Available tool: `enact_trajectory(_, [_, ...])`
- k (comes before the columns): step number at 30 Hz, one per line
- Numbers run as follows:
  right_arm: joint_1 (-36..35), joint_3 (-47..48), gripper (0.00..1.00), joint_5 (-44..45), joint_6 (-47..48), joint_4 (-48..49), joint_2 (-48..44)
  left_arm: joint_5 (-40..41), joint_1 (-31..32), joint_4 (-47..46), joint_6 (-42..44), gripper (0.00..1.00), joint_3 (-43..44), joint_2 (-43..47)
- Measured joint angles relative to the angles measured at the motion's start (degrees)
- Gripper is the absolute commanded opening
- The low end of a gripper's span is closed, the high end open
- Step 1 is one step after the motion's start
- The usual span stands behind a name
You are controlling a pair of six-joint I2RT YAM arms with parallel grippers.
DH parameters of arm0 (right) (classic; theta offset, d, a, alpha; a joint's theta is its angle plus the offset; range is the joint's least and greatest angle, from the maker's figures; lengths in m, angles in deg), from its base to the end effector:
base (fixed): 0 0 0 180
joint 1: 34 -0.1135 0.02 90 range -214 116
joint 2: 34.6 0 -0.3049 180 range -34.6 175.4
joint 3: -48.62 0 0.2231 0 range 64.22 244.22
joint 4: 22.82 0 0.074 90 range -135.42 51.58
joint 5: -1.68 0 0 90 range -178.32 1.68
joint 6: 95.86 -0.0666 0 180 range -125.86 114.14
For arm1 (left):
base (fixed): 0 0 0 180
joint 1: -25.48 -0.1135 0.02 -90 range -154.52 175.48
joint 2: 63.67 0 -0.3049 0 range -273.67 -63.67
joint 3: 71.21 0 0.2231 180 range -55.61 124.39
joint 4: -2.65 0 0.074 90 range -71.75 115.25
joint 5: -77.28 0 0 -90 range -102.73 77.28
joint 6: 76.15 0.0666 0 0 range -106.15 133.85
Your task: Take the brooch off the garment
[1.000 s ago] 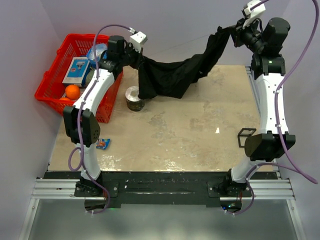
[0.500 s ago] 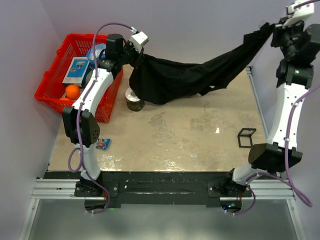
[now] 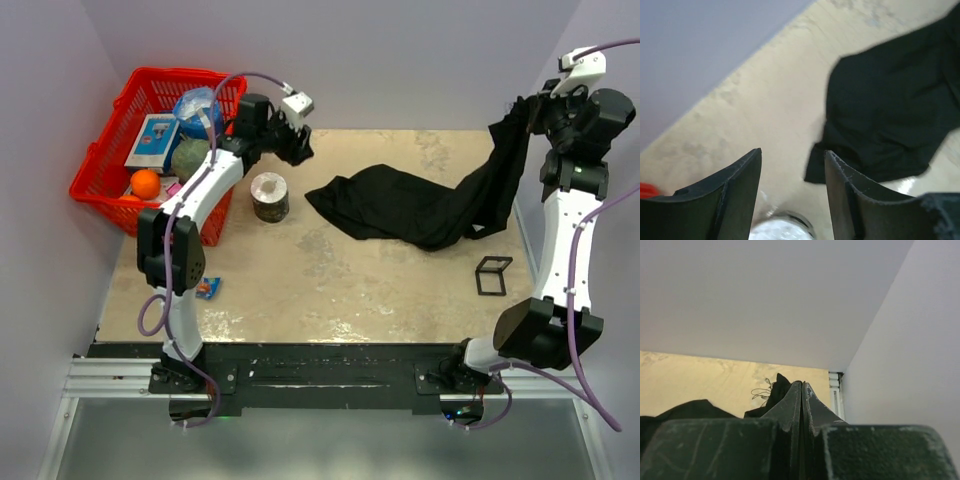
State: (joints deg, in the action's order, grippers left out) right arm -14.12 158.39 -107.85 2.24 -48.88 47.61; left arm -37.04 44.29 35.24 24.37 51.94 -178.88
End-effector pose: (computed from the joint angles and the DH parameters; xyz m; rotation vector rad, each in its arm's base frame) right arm 0.3021 -0.0856 0.5224 -0.1114 1.5434 -0.1237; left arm 0.4581 -0.1850 0.3640 0.7653 1.8447 -0.5169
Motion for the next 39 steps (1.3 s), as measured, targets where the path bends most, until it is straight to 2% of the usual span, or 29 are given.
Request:
enact_trajectory(5, [0.00, -3.39, 0.00, 0.02, -0.15, 0.02, -0.15, -9.07, 1.66, 5.16, 3.50, 0.49, -12.46, 4.48])
enact_trajectory(8, [0.00, -3.76, 0.00, 0.09, -0.20, -0.04, -0.15, -10.25, 4.33, 6.32, 7.39, 0.44, -19.41, 5.88])
enact_trajectory(12, [0.02, -3.74, 0.00, 0.07, -0.31, 0.13, -0.09, -10.08, 8.48, 6.62, 11.76, 0.45, -25.64, 5.92])
enact_trajectory(16, [0.02, -3.17, 0.00, 0.07, -1.16, 0.15, 0.28, -9.44, 11.85, 3.82, 14.64, 0.46, -27.04, 5.49])
enact_trajectory(21, [0.00, -2.05, 0.00, 0.04, -2.71, 0.24, 1.49, -5.27, 16.33, -5.38, 18.78, 0.45, -30.47, 5.05])
enact_trajectory(27, [0.02, -1.22, 0.00, -0.50, -4.13, 0.22, 3.58, -0.50, 21.88, -13.07, 24.81, 0.45, -30.82, 0.02])
enact_trajectory(32, [0.00, -1.18, 0.00, -1.05, -5.05, 0.20, 4.00, 2.49, 22.84, -16.85, 28.48, 0.42, -30.82, -3.58])
enact_trajectory(35, [0.00, -1.18, 0.00, -1.14, -5.62, 0.26, 4.00, 3.43, 22.64, -17.94, 30.25, 0.34, -30.82, -4.50])
enact_trajectory(38, [0.00, -1.18, 0.00, -1.16, -6.03, 0.28, 4.00, 3.52, 22.40, -18.47, 31.30, 0.16, -30.82, -4.92])
enact_trajectory(39, [0.02, -1.18, 0.00, -1.16, -6.19, 0.31, 4.00, 3.54, 22.34, -18.56, 31.67, 0.02, -30.82, -5.05])
